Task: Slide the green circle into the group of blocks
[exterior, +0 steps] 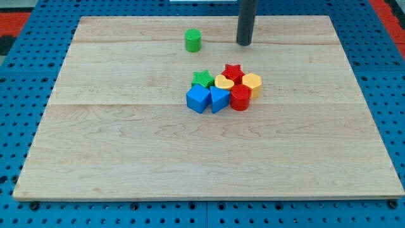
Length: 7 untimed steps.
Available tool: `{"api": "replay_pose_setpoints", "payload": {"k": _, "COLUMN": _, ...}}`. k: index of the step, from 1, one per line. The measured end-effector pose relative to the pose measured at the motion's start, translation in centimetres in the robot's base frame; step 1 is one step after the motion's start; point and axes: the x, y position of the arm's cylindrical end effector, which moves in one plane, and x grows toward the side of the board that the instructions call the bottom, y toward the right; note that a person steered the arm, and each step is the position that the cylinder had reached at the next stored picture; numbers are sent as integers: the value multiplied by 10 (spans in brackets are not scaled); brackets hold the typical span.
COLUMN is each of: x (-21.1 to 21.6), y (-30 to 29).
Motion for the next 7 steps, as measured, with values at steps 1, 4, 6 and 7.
{"api": "replay_pose_setpoints", "payload": {"k": 1, "x": -55, "y": -48}}
{"api": "replay_pose_setpoints", "payload": {"k": 4, "x": -6, "y": -119}}
{"api": "replay_pose_setpoints", "payload": {"k": 6, "x": 19, "y": -124}}
{"api": "replay_pose_setpoints", "payload": {"k": 7, "x": 65, "y": -111}}
